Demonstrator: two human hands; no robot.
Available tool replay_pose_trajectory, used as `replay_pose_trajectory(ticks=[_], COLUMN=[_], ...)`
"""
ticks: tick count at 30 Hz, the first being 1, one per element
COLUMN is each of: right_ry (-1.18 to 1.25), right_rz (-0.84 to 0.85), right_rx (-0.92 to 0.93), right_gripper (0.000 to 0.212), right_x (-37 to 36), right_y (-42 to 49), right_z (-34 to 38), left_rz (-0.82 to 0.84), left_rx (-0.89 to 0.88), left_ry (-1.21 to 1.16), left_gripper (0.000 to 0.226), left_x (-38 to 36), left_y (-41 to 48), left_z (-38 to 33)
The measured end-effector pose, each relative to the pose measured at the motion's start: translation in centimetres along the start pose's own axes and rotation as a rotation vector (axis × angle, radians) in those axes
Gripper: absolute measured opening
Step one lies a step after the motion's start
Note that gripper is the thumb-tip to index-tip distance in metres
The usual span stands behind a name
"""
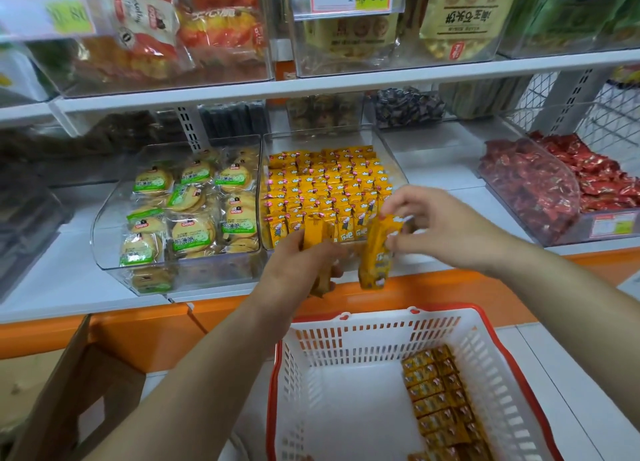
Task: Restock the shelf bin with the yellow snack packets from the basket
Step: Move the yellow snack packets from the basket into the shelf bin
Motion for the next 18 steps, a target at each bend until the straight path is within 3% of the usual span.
replay_pose_trajectory(ticks=[3, 6, 9, 13, 18], right_ry=[-0.225, -0.517, -0.626, -0.924, -1.134], right_rz=[-0.199, -0.260, -0.207, -0.079, 0.043], right_rx=[0.065, 0.039, -0.026, -0.103, -0.163], right_gripper=[0.030, 0.028, 0.029, 0.043, 0.040], right_x=[2.3, 3.6, 3.7, 3.3, 2.0], right_y=[1.8, 4.0, 6.1, 8.4, 10.2], right_z=[0.0, -1.1, -2.9, -4.5, -5.2], left_rz=[-0.031, -0.025, -0.009, -0.011, -0.007], left_rx=[0.023, -0.046, -0.080, -0.078, -0.095], left_ry=[-0.079, -0.020, -0.020, 0.002, 0.034], left_gripper=[0.015, 0.027, 0.045, 0.047, 0.047], left_x=[1.1, 1.6, 1.9, 2.0, 1.8], left_y=[0.3, 0.4, 0.2, 0.1, 0.2], left_z=[-0.1, -0.3, -0.4, -0.5, -0.3])
Point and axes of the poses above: each hand's wrist, its own y-axis towards the middle knuckle, its own x-axis out of the back of the hand, z = x × y, the point moved 2 cm from there along y, towards the middle knuckle, and after that the axes turned 4 degrees about z, right-handed, at the moved point
